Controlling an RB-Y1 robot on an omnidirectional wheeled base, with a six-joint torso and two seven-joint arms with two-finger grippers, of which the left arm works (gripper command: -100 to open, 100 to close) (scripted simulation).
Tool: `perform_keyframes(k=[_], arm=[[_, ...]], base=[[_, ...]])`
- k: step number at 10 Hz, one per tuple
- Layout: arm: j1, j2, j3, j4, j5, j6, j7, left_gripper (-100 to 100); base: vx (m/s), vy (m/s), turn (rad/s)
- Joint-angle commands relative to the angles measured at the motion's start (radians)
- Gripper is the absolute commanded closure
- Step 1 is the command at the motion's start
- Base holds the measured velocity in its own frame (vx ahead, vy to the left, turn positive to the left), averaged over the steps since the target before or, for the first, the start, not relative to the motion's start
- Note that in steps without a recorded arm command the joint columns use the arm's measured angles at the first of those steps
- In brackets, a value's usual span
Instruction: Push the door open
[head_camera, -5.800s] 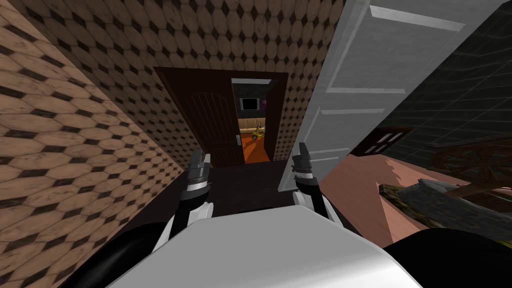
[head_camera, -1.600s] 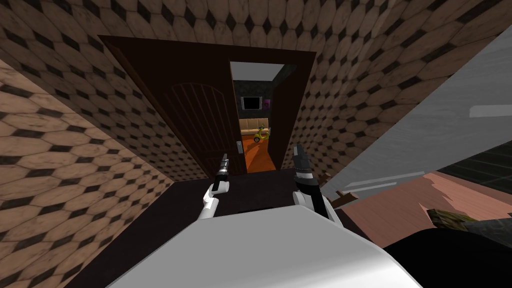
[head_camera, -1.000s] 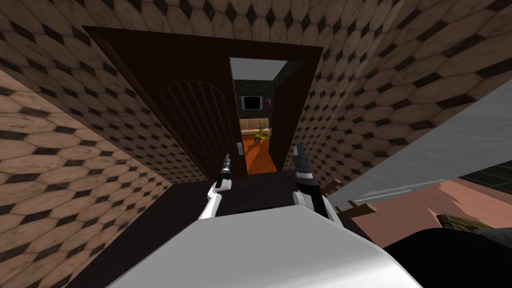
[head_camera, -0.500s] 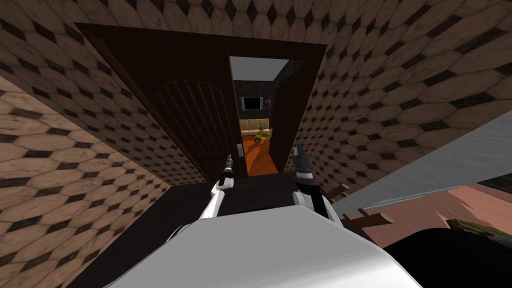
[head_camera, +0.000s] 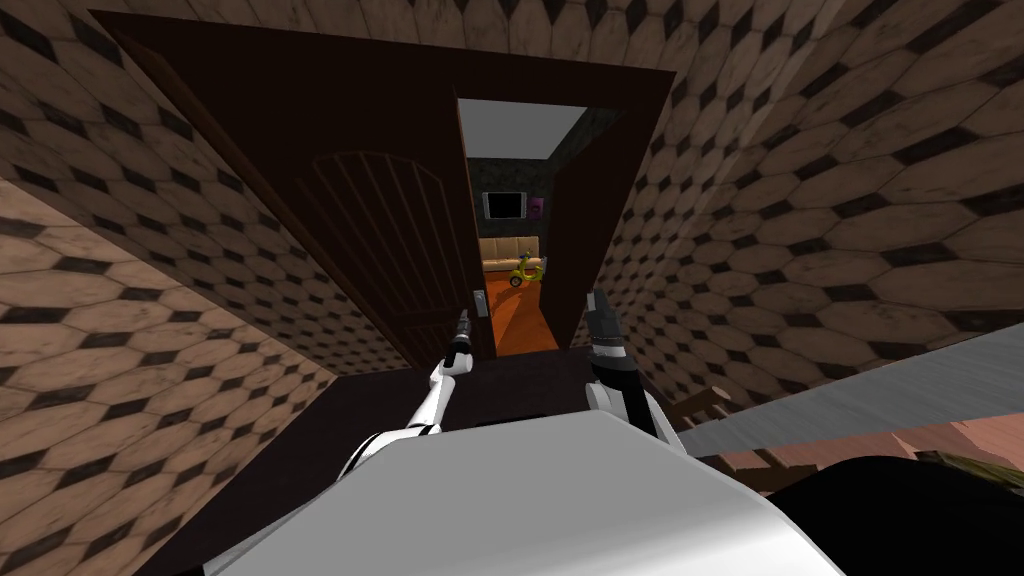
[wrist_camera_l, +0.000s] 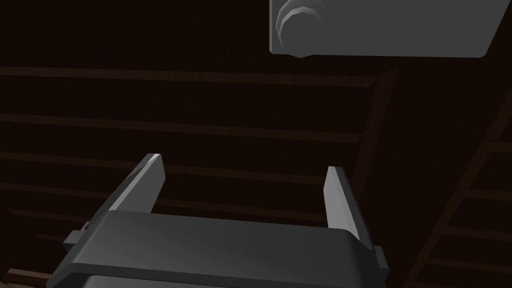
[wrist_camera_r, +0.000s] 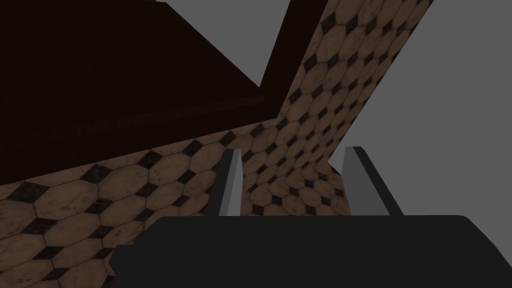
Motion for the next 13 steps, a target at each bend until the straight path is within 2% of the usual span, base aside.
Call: perform_keyframes(k=[1, 8, 9, 10, 11, 12, 13], arm=[[-0.019, -0.007, 0.004, 0.032, 0.004, 0.000, -0.002, -100], [-0.094, -0.042, 0.018, 0.154, 0.018, 0.001, -0.004, -100], [-0.083, -0.041, 0.016, 0.139, 0.016, 0.002, -0.005, -100], [-0.084, -0.011, 0.018, 0.143, 0.017, 0.001, -0.005, -100], [-0.085, 0.000, 0.019, 0.143, 0.018, 0.001, -0.005, -100], [-0.085, 0.009, 0.021, 0.144, 0.018, 0.000, -0.005, -100], [-0.085, 0.009, 0.021, 0.144, 0.018, 0.000, -0.005, -100]], base=[[0.069, 0.009, 0.000], [0.066, 0.012, 0.001], [0.031, 0.009, -0.001], [0.103, -0.004, -0.029], [0.190, 0.025, -0.019], [0.218, 0.005, -0.020], [0.138, -0.014, -0.001]])
